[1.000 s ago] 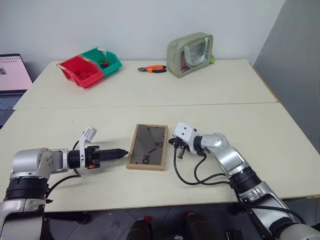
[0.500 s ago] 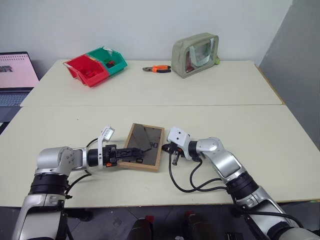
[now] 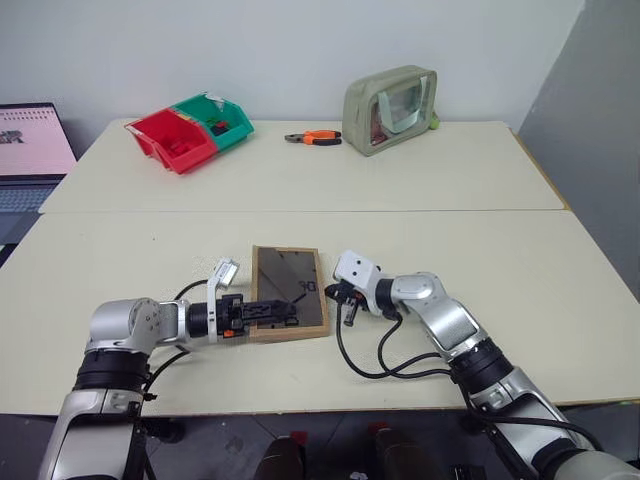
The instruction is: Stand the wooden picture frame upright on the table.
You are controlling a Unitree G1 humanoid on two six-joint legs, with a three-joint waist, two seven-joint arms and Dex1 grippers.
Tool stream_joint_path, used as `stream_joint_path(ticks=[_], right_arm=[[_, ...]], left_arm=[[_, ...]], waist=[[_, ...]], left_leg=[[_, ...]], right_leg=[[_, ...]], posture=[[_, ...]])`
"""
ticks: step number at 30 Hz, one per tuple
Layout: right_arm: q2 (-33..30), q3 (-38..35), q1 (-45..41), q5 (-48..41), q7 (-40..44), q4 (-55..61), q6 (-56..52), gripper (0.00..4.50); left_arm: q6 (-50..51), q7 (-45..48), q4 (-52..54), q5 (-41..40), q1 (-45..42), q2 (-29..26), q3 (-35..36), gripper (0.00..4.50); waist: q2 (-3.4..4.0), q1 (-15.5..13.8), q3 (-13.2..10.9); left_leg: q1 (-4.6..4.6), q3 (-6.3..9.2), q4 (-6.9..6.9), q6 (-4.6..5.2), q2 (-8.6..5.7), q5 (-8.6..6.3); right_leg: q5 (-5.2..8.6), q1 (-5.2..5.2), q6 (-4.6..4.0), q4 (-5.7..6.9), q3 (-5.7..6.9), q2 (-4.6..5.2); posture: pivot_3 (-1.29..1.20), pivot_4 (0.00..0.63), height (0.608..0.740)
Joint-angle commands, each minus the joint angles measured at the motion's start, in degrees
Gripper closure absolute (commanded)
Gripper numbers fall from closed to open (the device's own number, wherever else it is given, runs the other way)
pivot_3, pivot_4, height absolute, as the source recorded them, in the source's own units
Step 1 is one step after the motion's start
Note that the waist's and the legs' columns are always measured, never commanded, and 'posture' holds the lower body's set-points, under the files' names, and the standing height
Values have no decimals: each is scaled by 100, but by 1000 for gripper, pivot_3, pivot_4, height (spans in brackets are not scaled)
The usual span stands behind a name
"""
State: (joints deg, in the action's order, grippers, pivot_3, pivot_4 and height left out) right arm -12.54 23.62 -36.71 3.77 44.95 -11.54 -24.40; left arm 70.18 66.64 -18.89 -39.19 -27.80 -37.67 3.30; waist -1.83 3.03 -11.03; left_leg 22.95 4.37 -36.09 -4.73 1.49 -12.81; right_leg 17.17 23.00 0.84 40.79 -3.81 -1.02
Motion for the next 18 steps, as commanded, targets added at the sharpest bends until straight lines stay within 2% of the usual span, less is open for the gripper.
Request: stream_joint_path(ticks=[1, 4, 7, 11, 18], right_arm=[[-36, -212, -186, -33, -82, -7, 97, 4500], [-88, -453, -492, -85, -179, -209, 144, 4500], [-231, -788, -1011, -150, -265, -612, 283, 4500], [-315, -1356, -1583, -637, -20, -777, 157, 4500], [-535, -1657, -1882, -1257, 535, -315, -319, 3207]], left_arm=[[-77, -264, 110, -84, -47, 181, 191, 2309], [59, -413, 167, -240, -233, 264, 411, 2894], [175, -541, 374, -402, -390, 290, 546, 3273], [194, -980, 524, -461, -680, 442, 753, 3280], [-220, -1263, 1152, -404, -957, 482, 749, 3280]], waist=[[0, -1, 0], [-1, -7, -1], [-3, 6, -2], [-4, 18, -3], [-6, 22, -5]], left_leg=[[0, 2, 0, 0, 0, 0], [1, 4, -1, 0, -1, 0], [3, 3, -3, -1, -2, 1], [8, 3, 3, -1, -1, 1], [22, 3, 4, -2, 3, 1]], right_leg=[[0, 0, 0, 1, 1, 1], [0, 0, 0, 1, 4, 1], [-1, 1, 0, 2, 4, 1], [-1, 12, -1, 2, 5, 1], [-1, 19, -2, -10, 6, 5]], posture=[[0, 150, 740], [0, 150, 740], [0, 150, 740], [0, 150, 740], [0, 150, 740]])
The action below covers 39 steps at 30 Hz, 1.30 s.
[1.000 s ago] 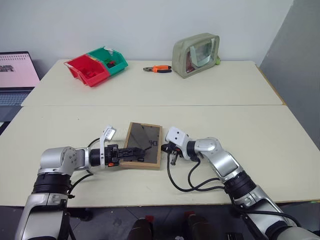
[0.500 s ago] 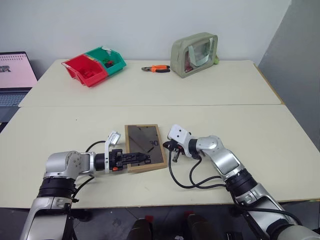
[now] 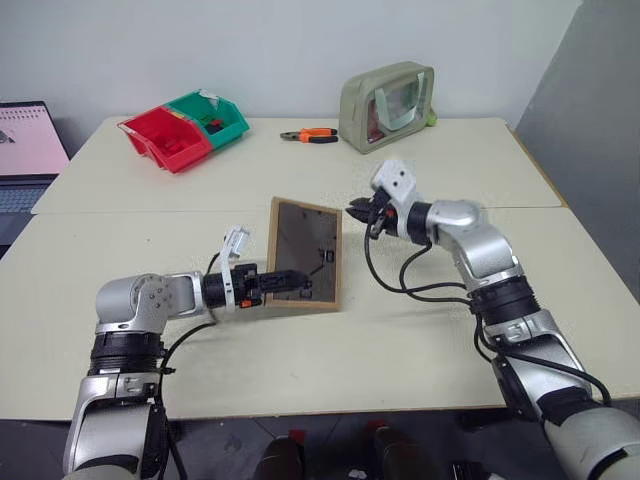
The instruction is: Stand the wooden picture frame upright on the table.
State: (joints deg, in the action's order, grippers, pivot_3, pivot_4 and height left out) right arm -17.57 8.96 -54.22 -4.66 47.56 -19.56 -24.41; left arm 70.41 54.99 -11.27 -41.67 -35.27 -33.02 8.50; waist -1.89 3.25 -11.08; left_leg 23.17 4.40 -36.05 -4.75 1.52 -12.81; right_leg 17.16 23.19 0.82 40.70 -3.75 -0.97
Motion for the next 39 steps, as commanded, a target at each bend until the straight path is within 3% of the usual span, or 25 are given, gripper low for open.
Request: stream_joint_path(ticks=[1, 13, 18, 30, 39], right_arm=[[-25, -200, -135, -510, 324, 591, -444, 2971], [366, -43, -273, -1098, 355, 1151, -1203, 43], [409, -49, -183, -1633, 637, 1640, -1803, 43], [-434, -236, 161, -2656, 1259, 2618, -2732, 43], [-1434, -422, 887, -2202, 1048, 2698, -2032, 43]], left_arm=[[-277, -148, 454, -171, -253, 34, 255, 3280], [-687, -383, 1162, -114, -385, 66, 57, 3280], [-662, -418, 1253, -124, -357, 37, 98, 3280], [-647, -448, 1377, -144, -207, -85, 181, 3280], [-345, -618, 1528, -394, -69, -58, 315, 3280]], waist=[[1, 0, -1], [2, 4, -2], [2, 4, -2], [2, 1, -3], [1, -7, -3]], left_leg=[[0, -1, 0, 0, 0, 0], [1, 0, -1, 0, 0, 0], [3, 1, -1, 0, 1, 0], [7, 4, -2, 0, -1, 0], [12, 5, -2, 1, -1, 0]], right_leg=[[0, 0, 0, -1, -1, 0], [0, 1, 0, 1, 0, 0], [0, 2, 0, 0, 1, 0], [1, 2, 1, -6, 4, 1], [1, 1, 2, -16, 6, 0]], posture=[[0, 150, 740], [0, 150, 740], [0, 150, 740], [0, 150, 740], [0, 150, 740]])
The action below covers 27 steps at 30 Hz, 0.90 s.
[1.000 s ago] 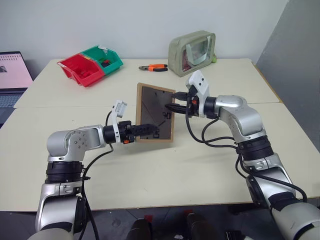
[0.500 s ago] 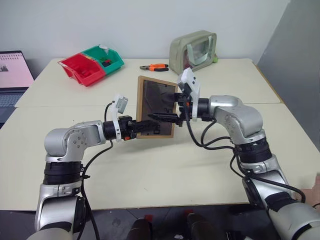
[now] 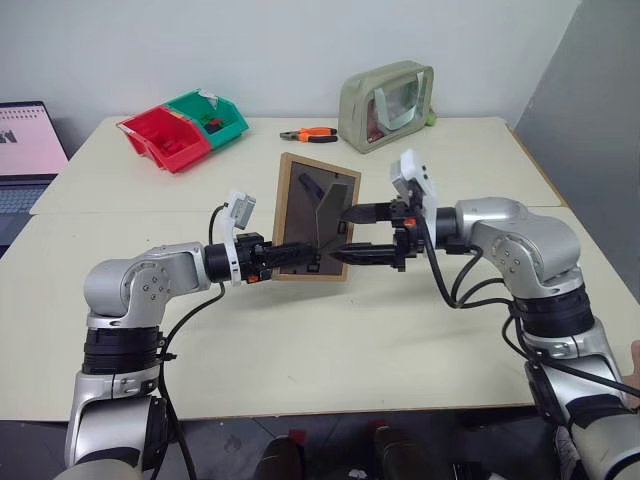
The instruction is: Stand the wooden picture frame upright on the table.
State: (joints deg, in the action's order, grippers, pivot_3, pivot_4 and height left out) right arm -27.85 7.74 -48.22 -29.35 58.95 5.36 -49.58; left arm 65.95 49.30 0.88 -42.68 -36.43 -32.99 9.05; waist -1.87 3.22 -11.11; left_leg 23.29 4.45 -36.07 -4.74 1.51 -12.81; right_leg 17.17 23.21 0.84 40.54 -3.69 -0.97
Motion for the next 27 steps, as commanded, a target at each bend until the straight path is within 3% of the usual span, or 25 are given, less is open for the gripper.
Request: stream_joint_path(ticks=[1, 4, 7, 10, 12, 18, 19, 21, 27], right_arm=[[-601, -206, 467, 510, -77, 243, 833, 43], [-1016, 106, 1083, 1512, -188, 97, 2461, 43], [-1168, 329, 1525, 2724, -783, -588, 4988, 43], [-1110, 447, 1529, 4091, -2234, -1500, 7737, 43], [-1083, 546, 1353, 5104, -3375, -1976, 9034, 43], [-783, 534, 778, 6397, -5165, -2699, 10491, 43], [-759, 560, 706, 6515, -5319, -2787, 10626, 43], [-721, 604, 573, 6725, -5591, -2953, 10867, 43], [-696, 779, 237, 7027, -5959, -3230, 11385, 43]], left_arm=[[176, -76, 322, -334, 108, -88, 301, 3280], [524, -248, 344, -578, 222, -83, 501, 3280], [1026, -544, 337, -930, 222, 31, 823, 3280], [2169, -1023, 120, -1431, -5, 406, 1350, 3280], [2601, -1404, -334, -2260, -202, 549, 1543, 3280], [2655, -2979, -1327, -5035, -139, 309, 884, 3280], [2356, -3465, -1423, -5897, -12, 140, 516, 3280], [2038, -3903, -1483, -6868, 182, -73, 1, 3280], [2023, -3661, -1560, -7032, 372, -123, -349, 3280]], waist=[[0, -11, 0], [0, -12, 0], [-2, -14, -1], [-2, -3, -1], [-3, 0, -2], [-4, 13, -2], [-4, 5, -2], [-4, 1, -2], [-4, -17, -2]], left_leg=[[6, 2, 0, 0, 0, 0], [11, 1, 0, 1, -1, 0], [16, 2, 1, 1, -1, -1], [15, -1, -1, 1, -2, -1], [15, -4, -3, 0, -3, 0], [9, -4, -6, -24, 8, 13], [8, -4, -6, -24, 5, 13], [7, -2, -7, -25, 7, 14], [4, -2, -23, -24, -11, 14]], right_leg=[[0, 0, 0, -7, 2, 0], [-1, 0, 2, -19, 2, 1], [-1, 0, 3, -29, 7, 1], [-2, 1, 6, -29, 4, 0], [-4, 1, 10, -28, 0, 0], [-6, 3, 9, -11, -8, 2], [-6, 3, 8, -9, -10, 2], [-6, 3, 8, -6, -14, 8], [-6, 0, 8, 9, -17, 8]], posture=[[0, 150, 740], [0, 150, 740], [0, 150, 740], [0, 150, 740], [0, 150, 740], [0, 150, 740], [0, 150, 740], [0, 150, 740], [0, 150, 740]])
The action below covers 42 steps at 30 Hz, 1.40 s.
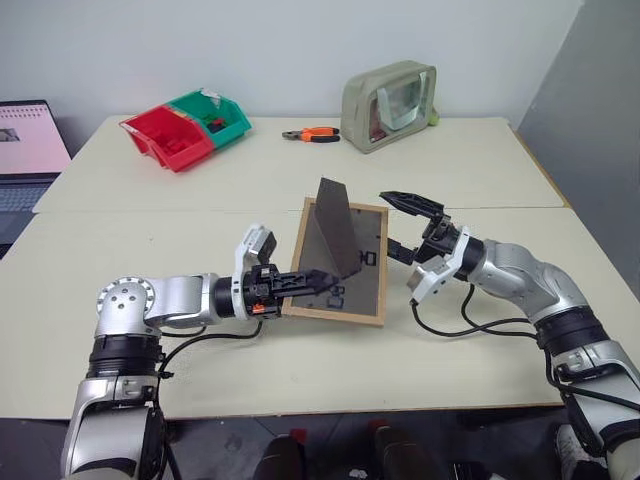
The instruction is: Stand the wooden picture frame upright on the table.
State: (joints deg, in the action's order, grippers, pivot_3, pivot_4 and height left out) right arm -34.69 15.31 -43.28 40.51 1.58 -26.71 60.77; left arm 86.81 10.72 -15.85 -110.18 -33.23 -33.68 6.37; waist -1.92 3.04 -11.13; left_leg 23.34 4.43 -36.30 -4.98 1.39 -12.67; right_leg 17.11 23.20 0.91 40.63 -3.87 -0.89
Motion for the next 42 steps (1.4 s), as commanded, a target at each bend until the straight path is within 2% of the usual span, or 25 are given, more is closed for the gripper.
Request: stream_joint_path(ticks=[1, 2, 3, 13, 15, 22, 23, 27, 35, 39, 42], right_arm=[[-19, 64, -301, 29, -212, -62, 428, 43], [-22, 109, -339, -30, -164, -111, 502, 43], [-23, 151, -369, -89, -105, -161, 556, 404], [-74, 128, -506, -48, -181, -403, 708, 2661], [-106, 103, -503, 22, -232, -392, 737, 2905], [-173, 66, -470, -23, -237, -433, 747, 2921], [-173, 42, -473, -48, -255, -449, 728, 2921], [-180, 15, -509, -86, -292, -579, 708, 3134], [-28, 57, -731, -236, -381, -1197, 544, 3168], [139, 67, -903, -422, -289, -1693, 290, 3168], [295, 25, -1068, -611, -193, -2183, -55, 3169]], left_arm=[[-64, 229, 135, -282, 77, -73, -112, 3280], [-75, 246, 171, -282, 101, -94, -133, 3280], [-86, 265, 196, -282, 110, -115, -152, 3280], [-357, 247, 708, -282, 340, -239, -285, 3280], [-432, 241, 825, -282, 388, -248, -283, 3280], [-875, 28, 1353, -282, 531, -251, -64, 3280], [-879, 105, 1351, -282, 496, -289, 18, 2726], [-1014, 65, 1358, -282, 462, -317, 327, 2035], [-1512, -459, 1844, -282, 1038, -272, 1209, 60], [-2090, -1132, 1980, -282, 1120, -283, 1879, 0], [-2948, -2185, 2313, -274, 1343, -749, 2213, 0]], waist=[[0, 2, 0], [0, 7, 0], [0, 12, 0], [0, 22, 0], [0, 21, 0], [0, 19, 0], [0, 20, 0], [0, 22, 0], [0, 31, 0], [0, 21, 0], [-5, 25, -3]], left_leg=[[-1, -1, -3, 0, -3, 0], [-3, -1, -4, 0, -6, 0], [-7, -3, -4, 0, -8, 0], [-17, -7, -6, 0, -16, 1], [-19, -8, -6, 0, -17, 1], [-20, -9, -7, 2, -15, 0], [-21, -9, -7, 2, -15, 0], [-22, -11, -8, 2, -15, 0], [-29, -20, -7, 10, -5, -5], [-29, -18, -8, 14, 4, -7], [-30, -20, -9, 16, 7, -8]], right_leg=[[0, 0, 0, 3, 1, -1], [0, -2, 0, 7, 1, -1], [1, -2, -1, 11, -1, -2], [1, -4, -2, 23, -9, -5], [1, -4, -2, 23, -10, -5], [1, -6, -2, 24, -14, -4], [1, -7, -2, 24, -14, -4], [1, -7, -2, 26, -12, -5], [1, -11, -2, 25, -19, -5], [1, -11, -3, 26, -21, -6], [0, -12, -4, 27, -22, -5]], posture=[[0, 150, 740], [0, 150, 740], [0, 150, 740], [0, 150, 740], [0, 150, 740], [0, 150, 740], [0, 150, 740], [0, 150, 740], [0, 150, 740], [0, 150, 740], [0, 150, 740]])
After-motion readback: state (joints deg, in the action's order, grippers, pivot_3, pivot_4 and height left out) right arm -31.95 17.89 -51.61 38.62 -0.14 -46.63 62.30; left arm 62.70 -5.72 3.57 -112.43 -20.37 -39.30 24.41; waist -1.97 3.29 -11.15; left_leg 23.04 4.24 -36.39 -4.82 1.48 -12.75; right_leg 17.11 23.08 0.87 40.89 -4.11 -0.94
